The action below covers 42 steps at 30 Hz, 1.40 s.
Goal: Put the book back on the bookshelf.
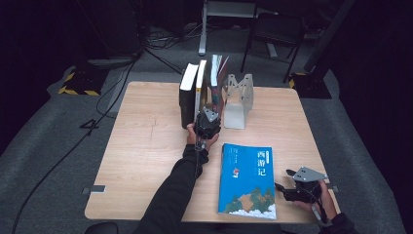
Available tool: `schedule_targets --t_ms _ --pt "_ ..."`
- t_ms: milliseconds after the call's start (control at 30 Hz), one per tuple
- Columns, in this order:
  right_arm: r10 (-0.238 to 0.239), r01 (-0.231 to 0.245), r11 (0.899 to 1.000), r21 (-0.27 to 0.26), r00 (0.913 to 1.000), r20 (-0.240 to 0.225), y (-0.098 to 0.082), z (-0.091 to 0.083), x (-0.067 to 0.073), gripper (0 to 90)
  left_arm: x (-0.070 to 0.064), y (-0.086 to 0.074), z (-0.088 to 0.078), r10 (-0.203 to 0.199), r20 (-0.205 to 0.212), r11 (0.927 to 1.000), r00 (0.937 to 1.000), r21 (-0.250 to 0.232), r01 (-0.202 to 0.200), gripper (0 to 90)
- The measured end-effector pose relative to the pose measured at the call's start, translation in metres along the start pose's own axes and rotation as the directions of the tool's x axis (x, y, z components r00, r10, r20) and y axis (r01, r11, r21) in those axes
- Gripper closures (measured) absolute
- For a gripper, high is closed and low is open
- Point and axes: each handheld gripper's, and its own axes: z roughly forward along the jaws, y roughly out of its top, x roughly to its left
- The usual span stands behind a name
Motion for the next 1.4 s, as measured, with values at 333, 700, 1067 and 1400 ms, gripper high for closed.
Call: schedule_targets --t_ms 333,700,1067,1400 --pt "-0.016 0.016 1.0 -0.013 0.9997 0.02 0.003 -0.001 0.002 29.1 0.005 -0.002 -0.013 0.06 0.005 0.9972 0.9982 0.043 -0.061 61.0" --pt "-0.004 0.004 1.0 -0.024 0.9999 0.016 0.004 -0.003 0.001 29.3 0.004 0.003 -0.025 0.14 0.009 0.9877 0.9901 0.069 -0.14 62.1" --pt "-0.003 0.004 1.0 -0.024 0.9998 0.02 0.005 -0.003 0.001 29.3 0.005 0.001 -0.043 0.198 0.085 0.9767 0.9765 0.067 -0.204 61.5" --pt "-0.004 0.004 1.0 -0.02 0.9998 0.018 0.004 -0.003 0.001 29.3 0.003 0.0 -0.056 0.246 0.126 0.9642 0.9609 0.069 -0.256 61.0"
